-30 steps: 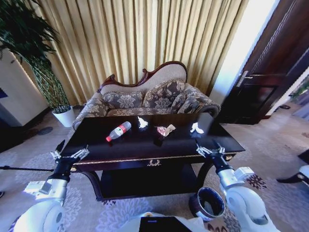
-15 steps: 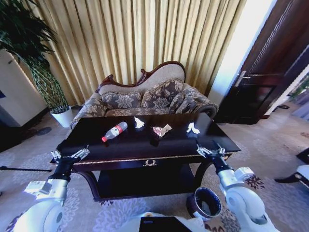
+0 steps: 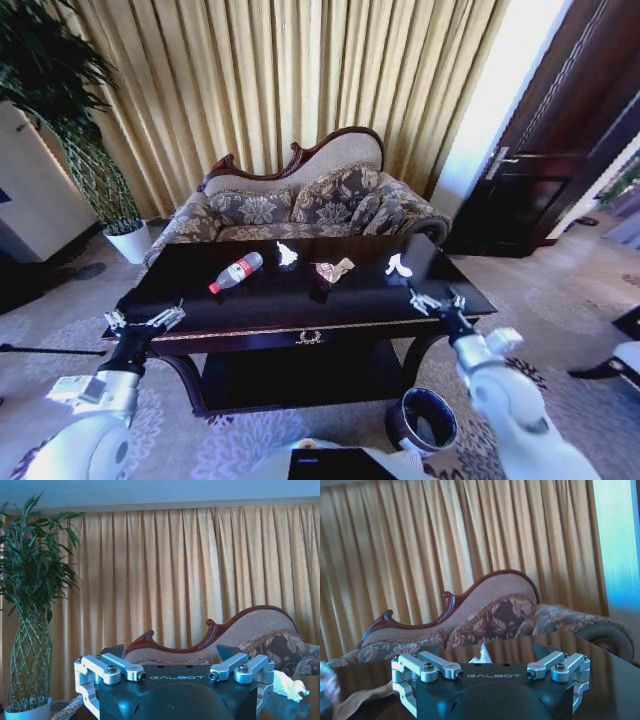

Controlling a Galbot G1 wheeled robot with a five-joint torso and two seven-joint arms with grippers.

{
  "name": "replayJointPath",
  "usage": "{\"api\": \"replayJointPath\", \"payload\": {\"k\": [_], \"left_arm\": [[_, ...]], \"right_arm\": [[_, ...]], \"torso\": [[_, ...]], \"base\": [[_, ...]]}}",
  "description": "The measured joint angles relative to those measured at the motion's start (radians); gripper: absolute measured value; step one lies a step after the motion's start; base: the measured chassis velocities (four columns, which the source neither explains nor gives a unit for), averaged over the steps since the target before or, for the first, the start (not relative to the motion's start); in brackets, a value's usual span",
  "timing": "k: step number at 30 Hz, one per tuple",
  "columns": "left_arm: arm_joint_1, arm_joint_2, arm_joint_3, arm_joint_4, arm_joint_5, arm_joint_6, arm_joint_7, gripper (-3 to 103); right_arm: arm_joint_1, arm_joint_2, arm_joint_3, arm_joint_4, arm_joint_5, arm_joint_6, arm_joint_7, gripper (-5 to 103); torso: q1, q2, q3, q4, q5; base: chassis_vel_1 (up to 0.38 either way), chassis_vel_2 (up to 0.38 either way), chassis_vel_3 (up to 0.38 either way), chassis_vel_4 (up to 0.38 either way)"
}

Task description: Move to the front of the table and place the trash on the table into the trash bin.

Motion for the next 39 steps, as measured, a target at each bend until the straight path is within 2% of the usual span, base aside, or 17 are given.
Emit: {"api": "replayJointPath", "payload": {"k": [1, 2, 6, 12, 21, 25, 39], "left_arm": [[0.003, 0.0, -0.004, -0.006, -0.005, 0.003, -0.005, 100], [0.003, 0.0, -0.004, -0.006, -0.005, 0.003, -0.005, 100], [0.014, -0.011, -0.01, -0.018, -0.013, 0.009, -0.015, 100], [0.011, -0.024, -0.008, -0.012, -0.009, 0.009, -0.015, 100], [0.012, -0.026, -0.011, -0.018, -0.006, 0.02, -0.025, 100], [0.017, -0.029, -0.015, -0.021, -0.005, 0.023, -0.028, 100], [0.013, -0.04, -0.015, -0.02, 0.001, 0.021, -0.029, 100]], "right_arm": [[0.042, -0.03, -0.008, -0.028, 0.032, -0.025, 0.008, 100], [0.042, -0.03, -0.008, -0.028, 0.032, -0.025, 0.008, 100], [0.188, -0.14, -0.068, -0.15, 0.103, -0.103, 0.018, 100], [0.283, -0.2, -0.149, -0.217, 0.129, -0.182, 0.03, 100], [0.465, -0.195, -0.32, -0.341, 0.109, -0.223, 0.051, 100], [0.5, -0.193, -0.356, -0.373, 0.101, -0.233, 0.054, 100], [0.495, -0.189, -0.35, -0.407, 0.049, -0.245, 0.07, 100]], "torso": [[0.0, 0.0, 0.0, 0.0001, -0.0003], [0.0, 0.0, 0.0, 0.0001, -0.0003], [0.0, 0.0, 0.0, 0.0002, -0.0003], [0.0, 0.0, 0.0, -0.0002, -0.0003], [0.0, 0.0, 0.0, 0.0002, -0.0003], [0.0, 0.0, 0.0, 0.0001, -0.0003], [0.0, 0.0, 0.0, -0.0002, -0.0004]], "base": [[0.0, 0.0, 0.0, 0.0], [0.0, 0.0, 0.0, 0.0], [0.0, 0.0, 0.0, 0.0], [0.0, 0.0, 0.0, 0.0], [0.0, 0.0, 0.0, 0.0], [0.0, 0.0, 0.0, 0.0], [0.0, 0.0, 0.0, 0.0]]}}
